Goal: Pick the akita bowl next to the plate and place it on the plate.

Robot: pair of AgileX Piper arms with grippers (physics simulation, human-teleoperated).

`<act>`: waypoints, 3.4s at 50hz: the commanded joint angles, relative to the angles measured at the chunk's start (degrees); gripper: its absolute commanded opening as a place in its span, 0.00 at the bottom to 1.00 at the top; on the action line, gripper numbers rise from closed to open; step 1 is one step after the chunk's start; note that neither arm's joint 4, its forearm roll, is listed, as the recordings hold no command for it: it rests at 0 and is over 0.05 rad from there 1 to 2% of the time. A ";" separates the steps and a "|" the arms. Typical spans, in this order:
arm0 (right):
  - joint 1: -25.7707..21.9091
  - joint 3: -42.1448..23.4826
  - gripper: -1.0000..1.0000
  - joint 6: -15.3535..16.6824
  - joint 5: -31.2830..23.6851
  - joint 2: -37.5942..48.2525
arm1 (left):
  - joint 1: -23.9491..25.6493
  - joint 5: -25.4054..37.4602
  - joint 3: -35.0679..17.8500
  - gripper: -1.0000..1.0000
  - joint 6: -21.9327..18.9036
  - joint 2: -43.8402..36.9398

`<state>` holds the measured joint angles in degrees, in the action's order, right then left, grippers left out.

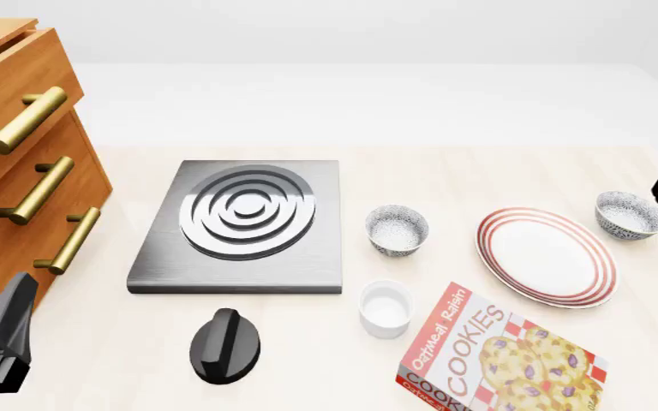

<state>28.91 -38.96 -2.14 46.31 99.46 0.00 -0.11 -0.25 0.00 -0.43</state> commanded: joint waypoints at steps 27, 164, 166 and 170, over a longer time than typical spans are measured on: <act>0.20 -4.16 1.00 -4.24 -3.20 5.84 | 0.00 0.00 0.00 1.00 0.00 0.00; -0.08 -15.93 1.00 -18.94 -13.95 20.88 | 0.00 0.00 0.00 1.00 0.00 0.00; -0.21 -15.74 1.00 -18.97 -13.77 20.99 | 0.00 0.00 0.00 1.00 0.00 0.00; -0.54 -15.84 1.00 -19.24 -13.84 21.36 | 0.00 0.00 0.00 1.00 0.00 0.00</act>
<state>28.75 -54.60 -20.96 32.54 119.95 0.00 -0.11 -0.25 0.00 -0.43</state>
